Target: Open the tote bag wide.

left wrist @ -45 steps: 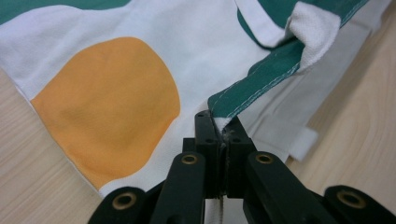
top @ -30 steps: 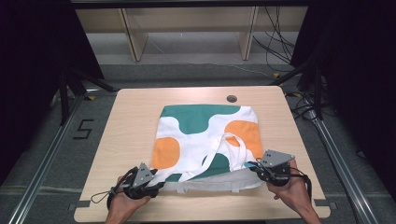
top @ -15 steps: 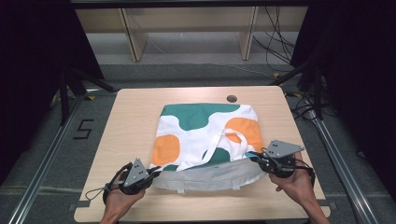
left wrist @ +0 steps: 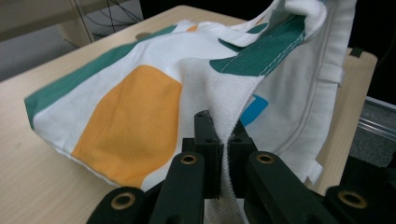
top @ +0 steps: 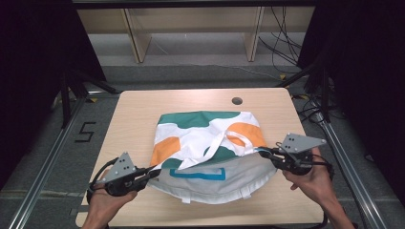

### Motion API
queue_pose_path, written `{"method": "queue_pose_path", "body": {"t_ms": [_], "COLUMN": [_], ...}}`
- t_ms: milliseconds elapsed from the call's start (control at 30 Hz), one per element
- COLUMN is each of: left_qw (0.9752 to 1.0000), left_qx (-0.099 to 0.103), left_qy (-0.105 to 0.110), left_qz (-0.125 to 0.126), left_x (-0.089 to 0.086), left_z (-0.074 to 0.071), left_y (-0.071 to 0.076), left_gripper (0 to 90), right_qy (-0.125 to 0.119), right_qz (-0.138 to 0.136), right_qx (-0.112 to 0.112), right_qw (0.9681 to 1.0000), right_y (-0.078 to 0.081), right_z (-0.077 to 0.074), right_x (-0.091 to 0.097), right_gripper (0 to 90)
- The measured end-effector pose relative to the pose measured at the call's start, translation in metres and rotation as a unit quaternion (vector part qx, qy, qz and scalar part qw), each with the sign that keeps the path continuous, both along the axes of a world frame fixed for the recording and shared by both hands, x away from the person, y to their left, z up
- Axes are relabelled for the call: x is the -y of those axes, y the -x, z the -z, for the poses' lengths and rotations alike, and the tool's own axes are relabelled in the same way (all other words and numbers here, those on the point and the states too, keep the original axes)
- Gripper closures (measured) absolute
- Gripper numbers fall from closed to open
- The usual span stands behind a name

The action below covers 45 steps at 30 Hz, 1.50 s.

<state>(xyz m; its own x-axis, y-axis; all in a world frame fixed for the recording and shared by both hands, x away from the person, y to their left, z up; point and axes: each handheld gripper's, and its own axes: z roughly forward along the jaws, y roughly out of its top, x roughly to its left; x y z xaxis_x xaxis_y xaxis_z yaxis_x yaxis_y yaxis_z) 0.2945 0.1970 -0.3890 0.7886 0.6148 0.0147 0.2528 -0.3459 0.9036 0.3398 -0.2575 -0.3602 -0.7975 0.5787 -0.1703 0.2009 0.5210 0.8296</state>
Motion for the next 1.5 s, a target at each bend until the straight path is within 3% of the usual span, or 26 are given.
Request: {"method": "queue_pose_path", "body": {"t_ms": [67, 133, 167, 200, 233, 267, 300, 367, 433, 533, 567, 633, 667, 700, 767, 800, 867, 900, 1000, 1067, 1167, 1200, 1233, 1267, 1400, 1500], "left_qw": [1.0, 0.9999, 0.9999, 0.9998, 0.9998, 0.9998, 0.9998, 0.9998, 0.9992, 0.999, 0.9979, 0.9977, 0.998, 0.998, 0.9983, 0.9972, 0.9968, 0.9967, 0.9967, 0.9963, 0.9958, 0.9957, 0.9957, 0.9955, 0.9956, 0.9963], "left_qx": [-0.001, 0.003, 0.003, 0.001, 0.0, 0.0, 0.002, 0.003, 0.005, 0.002, -0.006, -0.017, -0.016, -0.016, -0.022, -0.033, -0.034, -0.033, -0.032, -0.036, -0.037, -0.038, -0.038, -0.04, -0.041, -0.047], "left_qy": [0.004, 0.012, 0.012, 0.02, 0.019, 0.019, 0.018, 0.018, 0.039, 0.043, 0.062, 0.06, 0.059, 0.059, 0.053, 0.067, 0.072, 0.074, 0.071, 0.074, 0.08, 0.081, 0.081, 0.083, 0.082, 0.07], "left_qz": [0.003, 0.009, 0.009, 0.007, 0.011, 0.011, 0.009, 0.01, 0.012, 0.015, 0.019, 0.026, 0.018, 0.018, 0.006, 0.004, 0.001, -0.009, -0.022, -0.026, -0.025, -0.024, -0.024, -0.021, -0.018, -0.013], "left_x": [0.001, 0.0, 0.0, -0.001, -0.002, -0.002, -0.002, -0.003, -0.004, -0.005, -0.007, -0.008, -0.008, -0.008, -0.008, -0.01, -0.011, -0.013, -0.012, -0.012, -0.013, -0.014, -0.014, -0.015, -0.016, -0.015], "left_z": [-0.014, -0.037, -0.037, -0.047, -0.06, -0.06, -0.073, -0.079, -0.096, -0.11, -0.124, -0.137, -0.141, -0.141, -0.145, -0.141, -0.139, -0.133, -0.125, -0.122, -0.117, -0.116, -0.116, -0.112, -0.103, -0.088], "left_y": [-0.002, -0.01, -0.01, -0.013, -0.018, -0.018, -0.023, -0.025, -0.033, -0.037, -0.045, -0.056, -0.062, -0.062, -0.077, -0.091, -0.098, -0.11, -0.125, -0.132, -0.137, -0.138, -0.138, -0.137, -0.136, -0.135], "left_gripper": [86.7, 86.6, 86.6, 86.5, 86.5, 86.4, 86.4, 86.4, 86.5, 86.4, 86.4, 86.4, 86.5, 86.6, 86.7, 86.7, 86.7, 86.7, 86.7, 86.7, 86.6, 86.5, 86.5, 86.5, 86.4, 86.3], "right_qy": [0.0, -0.01, -0.01, 0.0, 0.008, 0.008, 0.009, 0.012, 0.001, -0.003, -0.007, -0.014, -0.013, -0.013, -0.008, -0.004, -0.001, -0.008, -0.015, -0.001, -0.015, -0.006, -0.018, -0.021, -0.001, -0.003], "right_qz": [-0.004, -0.003, -0.003, -0.003, -0.002, -0.001, -0.002, -0.004, 0.003, 0.006, 0.005, 0.004, 0.003, 0.003, 0.014, 0.018, 0.019, 0.017, 0.038, 0.041, 0.049, 0.043, 0.049, 0.053, 0.045, 0.048], "right_qx": [0.004, 0.013, 0.013, 0.027, 0.032, 0.03, 0.033, 0.031, 0.035, 0.04, 0.045, 0.03, 0.032, 0.032, 0.021, 0.015, 0.019, 0.008, 0.001, -0.001, -0.002, -0.006, -0.014, -0.003, -0.007, -0.009], "right_qw": [1.0, 0.9999, 0.9999, 0.9996, 0.9995, 0.9995, 0.9994, 0.9995, 0.9994, 0.9992, 0.9989, 0.9994, 0.9994, 0.9994, 0.9996, 0.9997, 0.9996, 0.9998, 0.9992, 0.9991, 0.9987, 0.999, 0.9986, 0.9983, 0.999, 0.9988], "right_y": [-0.003, -0.009, -0.009, -0.014, -0.015, -0.017, -0.02, -0.022, -0.03, -0.035, -0.04, -0.047, -0.053, -0.053, -0.067, -0.072, -0.079, -0.091, -0.102, -0.109, -0.115, -0.116, -0.116, -0.118, -0.117, -0.117], "right_z": [-0.006, -0.024, -0.024, -0.039, -0.045, -0.05, -0.056, -0.062, -0.078, -0.089, -0.102, -0.114, -0.119, -0.119, -0.128, -0.128, -0.127, -0.123, -0.116, -0.114, -0.109, -0.109, -0.108, -0.106, -0.1, -0.096], "right_x": [0.002, 0.004, 0.004, 0.003, 0.003, 0.002, 0.002, 0.002, 0.002, 0.003, 0.004, 0.005, 0.005, 0.005, 0.001, 0.0, 0.0, 0.0, -0.005, -0.006, -0.008, -0.007, -0.008, -0.01, -0.01, -0.01], "right_gripper": [88.4, 88.4, 88.4, 88.4, 88.4, 88.4, 88.4, 88.4, 88.4, 88.4, 88.4, 88.4, 88.4, 88.4, 88.4, 88.4, 88.4, 88.4, 88.4, 88.4, 88.4, 88.4, 88.4, 88.4, 88.4, 88.4]}}
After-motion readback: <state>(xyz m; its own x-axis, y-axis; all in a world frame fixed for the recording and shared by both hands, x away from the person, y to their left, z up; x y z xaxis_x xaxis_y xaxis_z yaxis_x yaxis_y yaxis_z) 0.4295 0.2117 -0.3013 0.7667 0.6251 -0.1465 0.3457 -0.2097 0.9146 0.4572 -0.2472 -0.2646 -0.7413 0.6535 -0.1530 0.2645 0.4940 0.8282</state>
